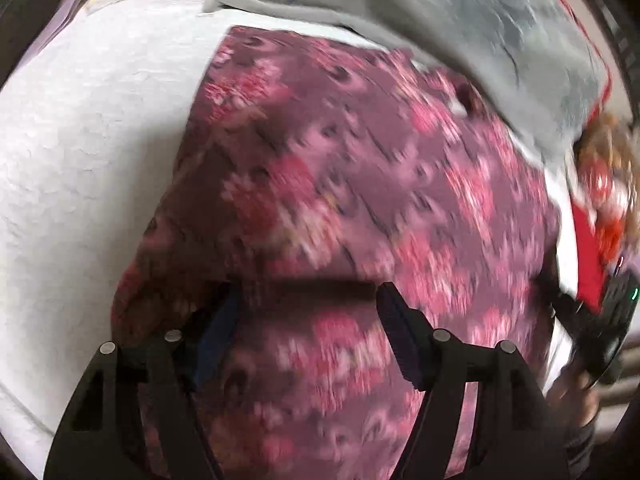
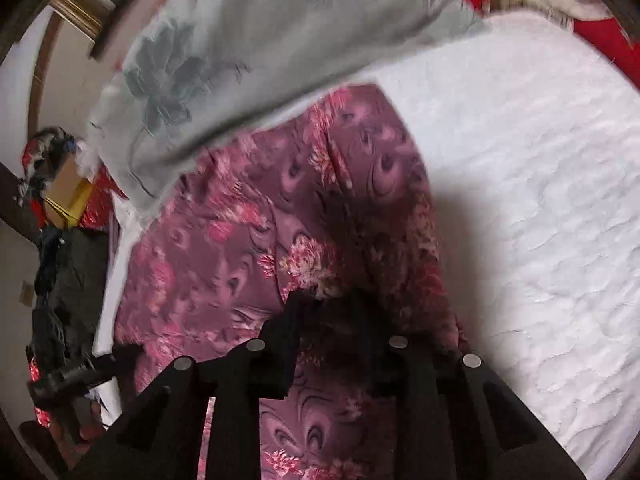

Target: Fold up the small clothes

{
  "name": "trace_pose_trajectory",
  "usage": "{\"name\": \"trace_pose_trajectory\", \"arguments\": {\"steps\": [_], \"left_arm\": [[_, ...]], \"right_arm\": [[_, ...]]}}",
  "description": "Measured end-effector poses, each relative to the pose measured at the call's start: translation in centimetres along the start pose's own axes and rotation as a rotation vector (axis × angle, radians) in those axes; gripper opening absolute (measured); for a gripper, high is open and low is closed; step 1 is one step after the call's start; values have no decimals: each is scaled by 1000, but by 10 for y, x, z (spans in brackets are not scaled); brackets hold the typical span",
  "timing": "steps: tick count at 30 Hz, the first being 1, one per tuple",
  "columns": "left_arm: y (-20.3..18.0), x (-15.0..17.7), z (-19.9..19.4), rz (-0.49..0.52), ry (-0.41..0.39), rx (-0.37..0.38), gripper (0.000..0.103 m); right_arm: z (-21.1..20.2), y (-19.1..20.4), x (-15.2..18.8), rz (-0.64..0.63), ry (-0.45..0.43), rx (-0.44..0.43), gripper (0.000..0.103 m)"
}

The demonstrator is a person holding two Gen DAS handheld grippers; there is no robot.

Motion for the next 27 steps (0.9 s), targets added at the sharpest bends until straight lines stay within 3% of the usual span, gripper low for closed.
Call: {"name": "trace_pose_trajectory", "arguments": {"steps": [5,11,13,18,27], "left_arm": [[24,42,-27,-22,81,101,70],[74,116,-56,-59,161,107,70],[86,146,-59,-77,200,111,70],[90,199,-64,-71,262,161,70],[68,218,-72,-27,262,117,77]], "right_arm": [[-44,1,25,-104,61,48,34],[-118,-34,111,-172,84,77,54],[-128,-53,139,-149,112,84,54],[-135,-90,200,-36,165,-4,55],[-89,-110,246,98,268,-213,58]]}}
Point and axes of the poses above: each gripper's, at about its wrist camera, not at the fingertips, and z roughly the way its jaws point, y to its left, x to its underside, the point moved 1 cm from there along z, roughly the way its jaws point, and after that the axes turned 2 degrees about y, right-handed, at the moved point
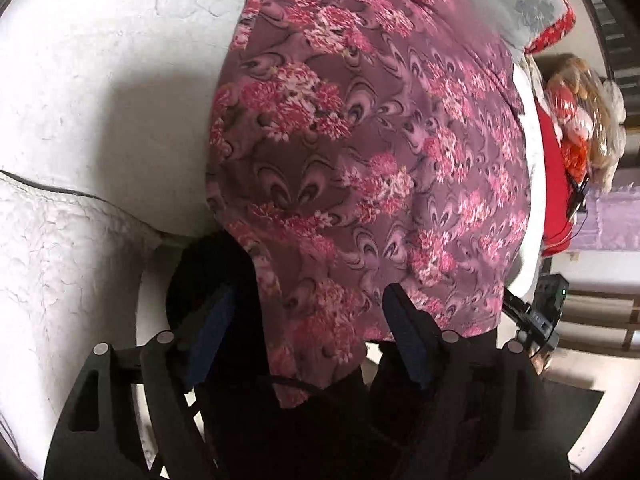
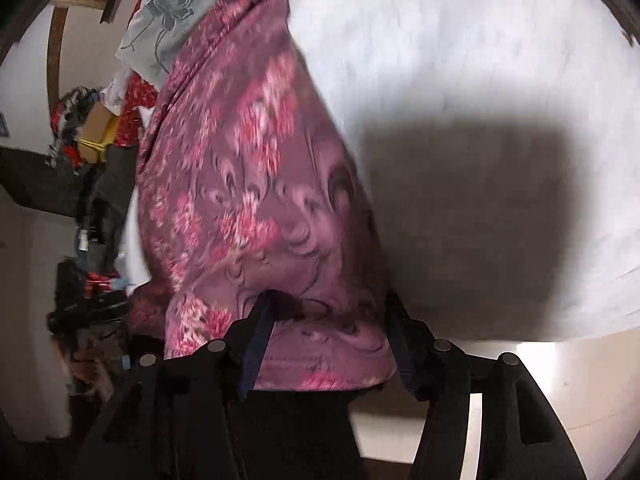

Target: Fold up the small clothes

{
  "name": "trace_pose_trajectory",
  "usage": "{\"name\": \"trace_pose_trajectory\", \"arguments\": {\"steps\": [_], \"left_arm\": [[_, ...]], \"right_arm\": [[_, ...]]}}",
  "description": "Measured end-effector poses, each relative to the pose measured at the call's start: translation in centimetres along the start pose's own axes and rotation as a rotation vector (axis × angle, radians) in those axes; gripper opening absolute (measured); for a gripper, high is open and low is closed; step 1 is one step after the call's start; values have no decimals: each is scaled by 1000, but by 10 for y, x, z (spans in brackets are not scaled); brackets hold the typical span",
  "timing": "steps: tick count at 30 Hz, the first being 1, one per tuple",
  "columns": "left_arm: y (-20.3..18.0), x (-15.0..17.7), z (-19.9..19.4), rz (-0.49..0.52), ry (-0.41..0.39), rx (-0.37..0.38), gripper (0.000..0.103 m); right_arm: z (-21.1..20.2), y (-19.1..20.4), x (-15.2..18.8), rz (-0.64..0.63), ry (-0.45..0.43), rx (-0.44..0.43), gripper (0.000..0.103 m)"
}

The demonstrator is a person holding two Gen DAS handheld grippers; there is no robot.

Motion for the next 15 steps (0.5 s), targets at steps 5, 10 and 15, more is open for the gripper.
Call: {"name": "trace_pose_trajectory", "arguments": {"steps": [5,10,15], "left_arm": [[-10,11,-3,52,-26,-58,37],[-8,14,-3,25,-5,17,4],[-2,10,-23,-41,-56,212,4]], "right_arm": [[0,11,0,-52,-14,-113,24],[-17,35,1,-158,-57,-104,5],[-45,62,-7,-209,-147,-162,4]]}}
Point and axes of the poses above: each gripper's, at about its wrist camera, not at the fingertips, and z roughly the way its jaws point, y to its left, x to its underside, the point moved 1 cm from there along z, roughly the way its jaws point, and after that the axes turned 2 degrees about y, right-handed, at the moved point
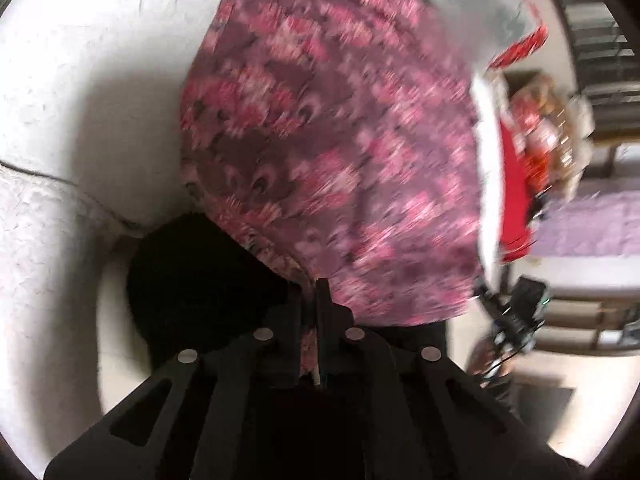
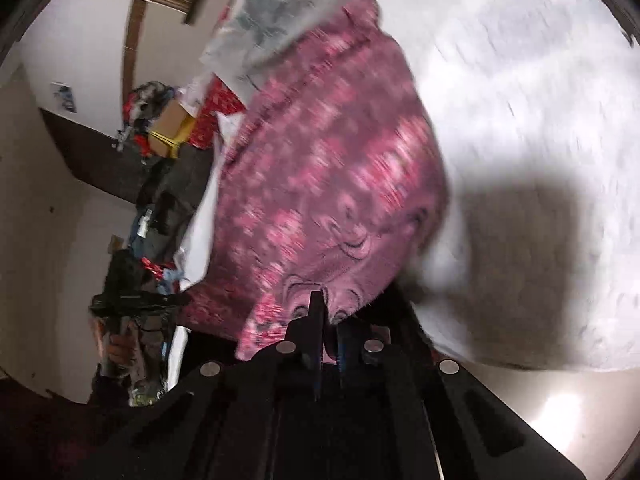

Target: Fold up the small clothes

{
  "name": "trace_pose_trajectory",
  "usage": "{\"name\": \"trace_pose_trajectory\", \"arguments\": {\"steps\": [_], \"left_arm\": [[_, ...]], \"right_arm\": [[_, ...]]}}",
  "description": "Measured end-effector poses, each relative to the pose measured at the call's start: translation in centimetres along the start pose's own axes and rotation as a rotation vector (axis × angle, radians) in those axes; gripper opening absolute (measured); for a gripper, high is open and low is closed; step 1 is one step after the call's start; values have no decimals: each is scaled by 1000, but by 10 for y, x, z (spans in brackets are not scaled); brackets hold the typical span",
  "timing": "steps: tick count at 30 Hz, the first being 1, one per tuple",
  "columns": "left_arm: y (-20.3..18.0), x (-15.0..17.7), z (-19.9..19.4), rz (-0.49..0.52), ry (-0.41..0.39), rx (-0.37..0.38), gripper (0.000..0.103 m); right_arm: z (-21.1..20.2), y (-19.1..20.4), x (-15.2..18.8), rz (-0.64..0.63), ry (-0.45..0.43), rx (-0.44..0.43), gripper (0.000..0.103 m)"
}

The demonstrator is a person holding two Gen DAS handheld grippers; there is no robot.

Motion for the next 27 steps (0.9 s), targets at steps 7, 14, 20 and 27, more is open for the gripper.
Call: {"name": "trace_pose_trajectory", "arguments": {"steps": [7,14,20,27], "left_arm": [[-10,-23,-27,-9,-78,119,4],[-11,-69,-42,-58,-175,196,4],[-2,-131,-51,-125,-275,229,4],[9,-217,-46,-196,-367,224,4]], "right_arm": [[1,29,-35,-35,-59,-64,4],[9,47,-85,-56,-129,-105,4],[21,39,-147,-14,-220,-98,4],[59,6,-220,92,-291,-79,4]]}}
Point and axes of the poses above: each gripper's, at about its wrist camera, not at the fingertips, and z roughly the way its jaws point, y to its left, x to its underside, the point moved 1 cm from there along z, roughly the way its jaws point, and after that the axes turned 2 degrees about y, right-handed, at the moved point
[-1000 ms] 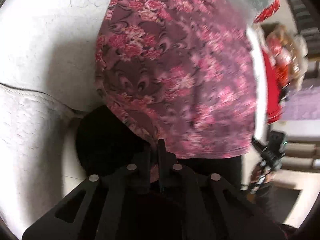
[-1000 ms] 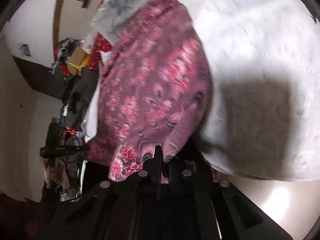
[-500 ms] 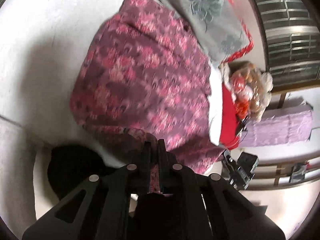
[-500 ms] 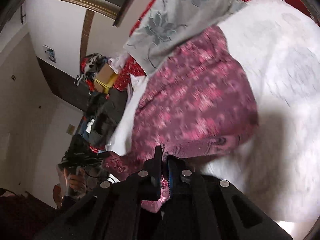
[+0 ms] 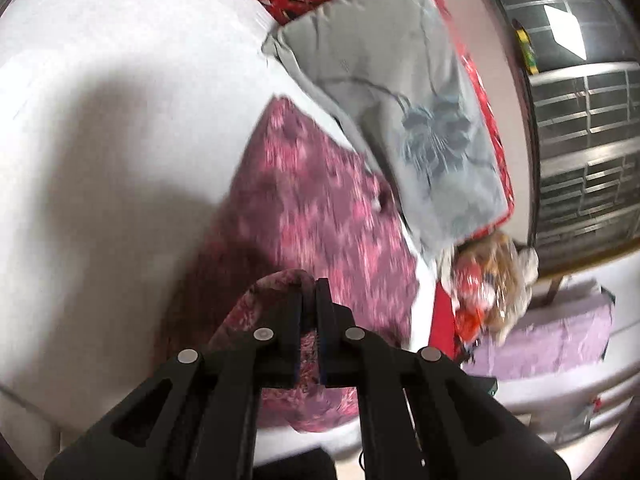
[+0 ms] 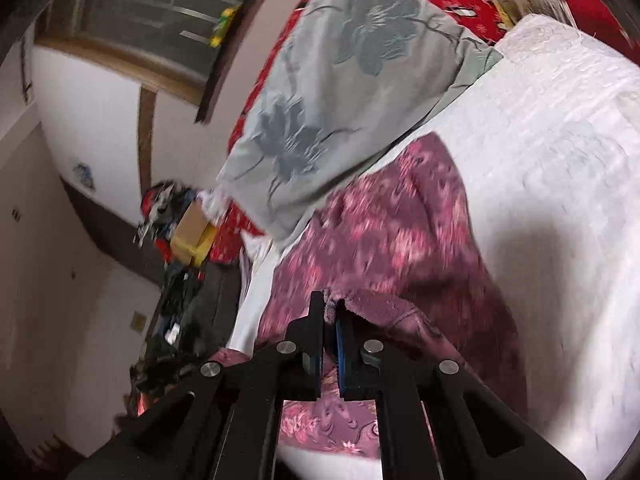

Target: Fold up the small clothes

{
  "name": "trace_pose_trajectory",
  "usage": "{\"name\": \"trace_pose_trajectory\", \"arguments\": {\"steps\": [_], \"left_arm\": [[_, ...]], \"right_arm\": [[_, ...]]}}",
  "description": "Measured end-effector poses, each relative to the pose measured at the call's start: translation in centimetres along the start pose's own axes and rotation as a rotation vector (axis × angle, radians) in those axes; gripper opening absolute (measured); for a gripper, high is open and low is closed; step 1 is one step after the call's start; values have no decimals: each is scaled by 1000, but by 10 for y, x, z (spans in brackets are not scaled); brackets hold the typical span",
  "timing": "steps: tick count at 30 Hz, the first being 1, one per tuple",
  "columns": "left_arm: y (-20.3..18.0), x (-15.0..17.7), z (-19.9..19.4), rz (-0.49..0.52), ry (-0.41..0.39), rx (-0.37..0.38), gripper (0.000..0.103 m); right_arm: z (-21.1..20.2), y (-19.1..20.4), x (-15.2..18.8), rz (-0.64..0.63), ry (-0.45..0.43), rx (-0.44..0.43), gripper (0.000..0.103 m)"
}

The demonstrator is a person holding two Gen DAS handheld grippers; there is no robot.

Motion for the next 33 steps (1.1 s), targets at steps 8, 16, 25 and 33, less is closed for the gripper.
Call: {"name": "trace_pose_trajectory", "arguments": {"steps": [8,16,25,33], "left_arm": [[-8,-72,33,-34,-21,53,4],[7,-126,77,-116,-35,-6,4],[33,-125,63,-256,-100,149,53],[33,-78,51,-205,-199,8,70]], "right_arm": [[53,-20,-60,70,-76,-1,4],[105,-60,-96,203,-70,107,6],[62,-45,-113,173,-218,104,40],[77,-49,-110,75,-104,309,45]]}}
Point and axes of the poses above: each gripper's, at about its wrist camera, not at the fingertips, and z roughly the way its jaws point, y to its left, x to its underside, the point moved 1 cm from there along z, roughly the way its jaws point, and after that the axes turned 2 degrees about y, right-handed, at the moved point
